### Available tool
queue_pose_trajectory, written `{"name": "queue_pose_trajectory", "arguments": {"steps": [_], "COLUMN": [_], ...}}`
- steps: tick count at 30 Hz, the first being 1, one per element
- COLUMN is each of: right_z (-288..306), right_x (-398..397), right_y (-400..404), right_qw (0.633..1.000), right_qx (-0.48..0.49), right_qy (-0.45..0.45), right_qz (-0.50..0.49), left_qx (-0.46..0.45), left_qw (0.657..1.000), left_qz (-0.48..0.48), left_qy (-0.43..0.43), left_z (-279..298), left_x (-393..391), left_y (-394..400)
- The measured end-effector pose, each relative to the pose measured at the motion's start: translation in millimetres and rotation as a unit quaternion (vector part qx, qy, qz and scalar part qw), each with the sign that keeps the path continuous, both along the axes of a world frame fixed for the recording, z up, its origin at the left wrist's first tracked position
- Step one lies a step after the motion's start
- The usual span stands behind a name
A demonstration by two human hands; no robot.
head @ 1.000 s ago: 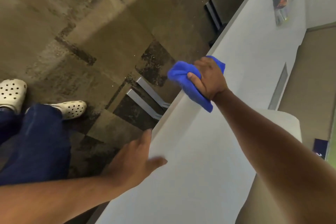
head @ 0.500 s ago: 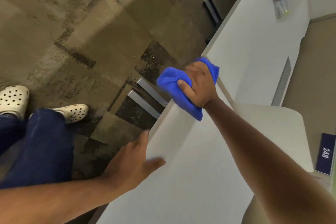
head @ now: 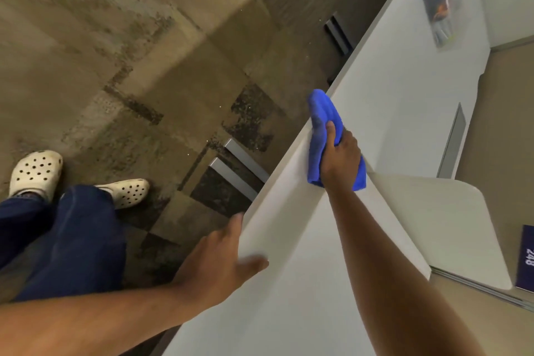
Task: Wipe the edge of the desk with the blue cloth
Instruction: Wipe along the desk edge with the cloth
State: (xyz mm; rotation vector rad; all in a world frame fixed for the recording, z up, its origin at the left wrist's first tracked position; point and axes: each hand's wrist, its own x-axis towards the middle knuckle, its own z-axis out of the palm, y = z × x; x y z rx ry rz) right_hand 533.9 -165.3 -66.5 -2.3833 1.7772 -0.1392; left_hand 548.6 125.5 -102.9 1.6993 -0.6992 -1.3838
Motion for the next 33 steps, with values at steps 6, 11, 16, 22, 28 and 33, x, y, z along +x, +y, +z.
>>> {"name": "queue_pose_trajectory", "arguments": {"steps": [6, 11, 16, 22, 28, 33], "right_z": [-9.1, -12.5, -5.6, -4.9, -5.9, -5.1], "right_x": [70.2, 63.4, 2.6, -23.4, 27.3, 35.6], "right_y": [6.7, 24.8, 73.3, 65.6, -17.7, 3.4], "right_qw": [0.994, 0.987, 0.967, 0.84, 0.892, 0.962], "right_qx": [-0.01, -0.027, 0.076, 0.073, 0.029, 0.021], "right_qy": [0.095, 0.108, -0.04, 0.018, -0.005, -0.035], "right_qz": [-0.062, 0.119, 0.238, 0.538, 0.451, 0.269], "left_qx": [0.019, 0.028, 0.037, 0.026, 0.009, 0.001], "left_qw": [1.0, 0.999, 0.999, 0.998, 1.0, 1.0], "left_qz": [-0.021, -0.031, -0.019, 0.023, -0.004, -0.009], "left_qy": [-0.014, -0.011, -0.02, -0.043, -0.001, 0.005], "left_z": [-2.7, -0.4, -0.8, -5.0, -7.5, -2.6], "left_x": [-3.5, -1.5, 1.5, -4.9, -4.8, -1.6], "left_y": [-2.0, -1.6, -3.1, -4.5, -2.7, -1.9]}}
